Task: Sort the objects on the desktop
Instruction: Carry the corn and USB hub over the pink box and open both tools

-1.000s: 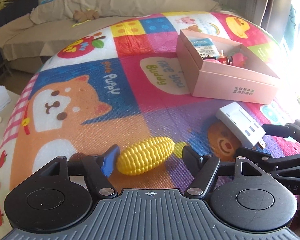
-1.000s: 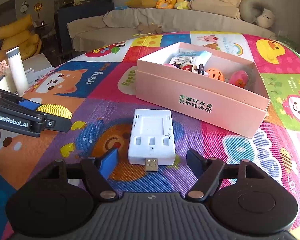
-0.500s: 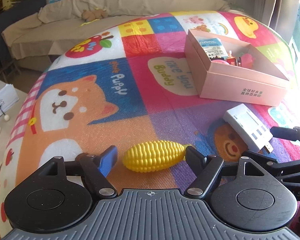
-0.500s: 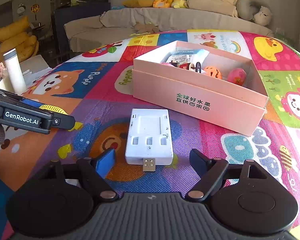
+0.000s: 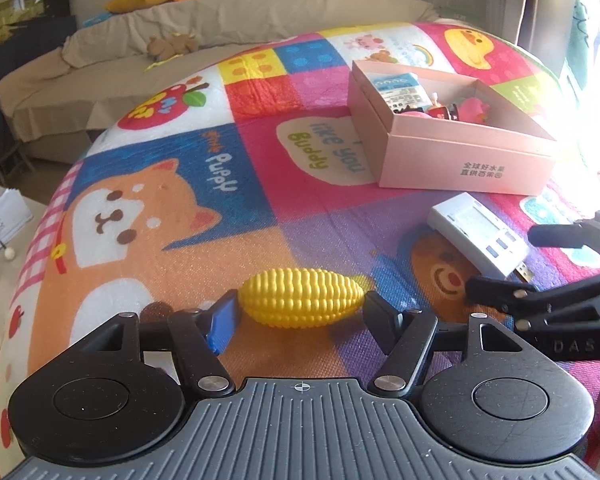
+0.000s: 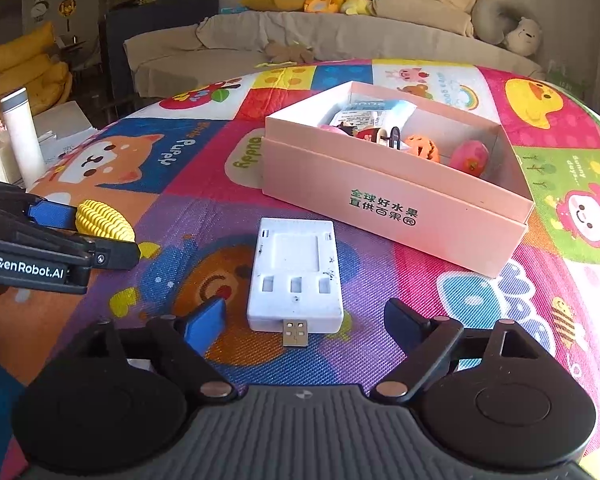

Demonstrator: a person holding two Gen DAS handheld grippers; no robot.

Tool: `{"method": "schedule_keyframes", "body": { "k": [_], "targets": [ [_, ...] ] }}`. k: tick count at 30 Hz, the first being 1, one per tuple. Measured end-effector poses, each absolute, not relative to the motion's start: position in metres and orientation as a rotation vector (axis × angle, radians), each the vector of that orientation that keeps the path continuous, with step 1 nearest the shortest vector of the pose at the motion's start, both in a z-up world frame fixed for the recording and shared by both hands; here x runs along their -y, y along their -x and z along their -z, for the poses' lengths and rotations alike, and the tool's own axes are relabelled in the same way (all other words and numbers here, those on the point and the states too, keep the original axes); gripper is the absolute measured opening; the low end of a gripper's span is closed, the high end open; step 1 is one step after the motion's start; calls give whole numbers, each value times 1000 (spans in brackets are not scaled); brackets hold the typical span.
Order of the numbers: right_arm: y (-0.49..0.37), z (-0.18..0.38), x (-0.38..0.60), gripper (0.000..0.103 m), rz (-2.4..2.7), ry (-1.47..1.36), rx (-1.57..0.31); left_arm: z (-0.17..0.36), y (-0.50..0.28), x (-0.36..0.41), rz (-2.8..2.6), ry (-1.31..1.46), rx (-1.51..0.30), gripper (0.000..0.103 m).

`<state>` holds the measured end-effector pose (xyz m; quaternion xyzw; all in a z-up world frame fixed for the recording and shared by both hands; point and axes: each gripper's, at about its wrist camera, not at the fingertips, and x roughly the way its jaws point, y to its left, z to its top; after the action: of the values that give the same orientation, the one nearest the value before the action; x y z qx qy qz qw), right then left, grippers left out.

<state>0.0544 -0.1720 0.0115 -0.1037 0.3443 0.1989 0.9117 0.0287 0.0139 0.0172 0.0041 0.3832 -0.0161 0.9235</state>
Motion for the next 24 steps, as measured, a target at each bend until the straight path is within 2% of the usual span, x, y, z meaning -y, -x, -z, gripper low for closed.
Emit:
{"method": "schedule_keyframes", "body": {
  "k": [3,5,6,9,10,15,18,24],
  "targets": [
    [-65,-15,170,86,-408,163,-741,-17,-15,-16,51,-3,-789,72],
    [-74,-15,166,77,-401,138,-746,-17,-5,-16,60,1,-789,72],
    [-80,-13,163,76,-399,138,-756,-17,-1,-17,64,5,-788,72],
    [-84,-16,153,51,-400,180,-756,-19,11,-17,75,15,-791,72],
    [-82,-20,152,48,-416,186,-775,-20,16,-15,85,19,-792,72],
    [-52,-38,166,48,-463,213,-850,-31,36,-2,175,28,-794,72],
    [-27,-60,189,48,-480,197,-886,-55,49,15,236,6,-728,72],
    [14,-156,241,48,-453,161,-678,-130,32,59,316,-111,-480,72]
  ]
}}
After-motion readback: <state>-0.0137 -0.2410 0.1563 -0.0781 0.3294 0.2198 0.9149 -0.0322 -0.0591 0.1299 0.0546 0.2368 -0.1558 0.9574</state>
